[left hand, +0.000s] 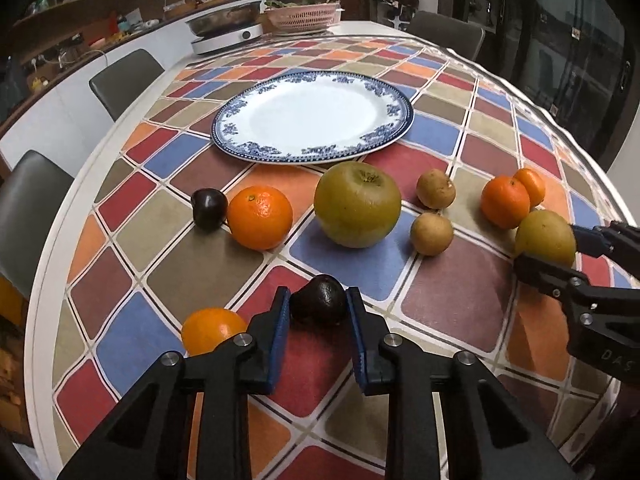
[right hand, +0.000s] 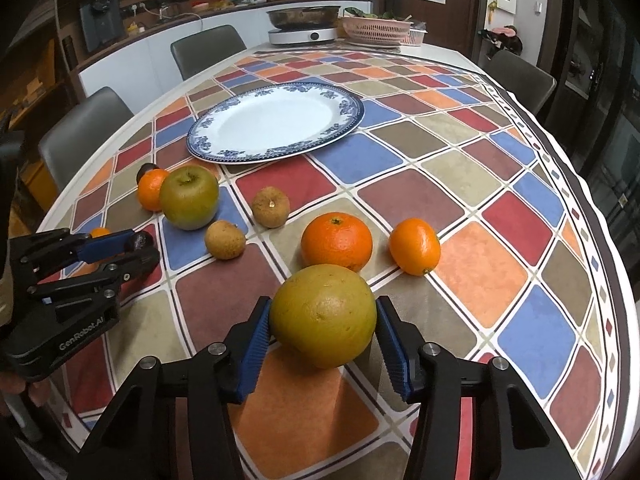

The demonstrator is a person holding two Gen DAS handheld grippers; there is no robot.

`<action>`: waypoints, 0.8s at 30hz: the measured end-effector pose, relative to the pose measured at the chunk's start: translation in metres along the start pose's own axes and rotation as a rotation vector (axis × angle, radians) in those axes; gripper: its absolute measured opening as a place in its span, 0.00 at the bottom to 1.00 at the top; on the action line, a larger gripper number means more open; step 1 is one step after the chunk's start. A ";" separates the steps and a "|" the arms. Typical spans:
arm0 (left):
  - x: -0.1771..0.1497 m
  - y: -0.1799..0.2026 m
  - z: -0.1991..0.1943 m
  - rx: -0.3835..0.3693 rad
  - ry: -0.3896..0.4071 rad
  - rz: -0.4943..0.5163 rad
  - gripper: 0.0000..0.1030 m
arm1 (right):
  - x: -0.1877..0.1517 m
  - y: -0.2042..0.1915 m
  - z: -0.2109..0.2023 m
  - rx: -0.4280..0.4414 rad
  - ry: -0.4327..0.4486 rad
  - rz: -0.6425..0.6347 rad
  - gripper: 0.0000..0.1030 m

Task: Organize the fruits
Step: 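Close the left gripper on the plum and lift while the right gripper grasps and lifts the pear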

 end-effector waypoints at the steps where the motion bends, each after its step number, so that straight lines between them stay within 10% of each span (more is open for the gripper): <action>1: 0.001 0.001 -0.005 0.003 0.012 0.004 0.27 | 0.000 0.000 -0.001 0.002 -0.001 0.001 0.50; 24: 0.085 -0.009 -0.056 -0.041 0.187 -0.008 0.27 | 0.086 -0.022 -0.030 0.142 0.132 -0.076 0.50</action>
Point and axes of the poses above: each gripper's, at about its wrist camera, not at the fingertips, and z roughly the way its jaws point, y to its right, x to its top, the point moved 10 cm from there along z, roughly the way its jaws point
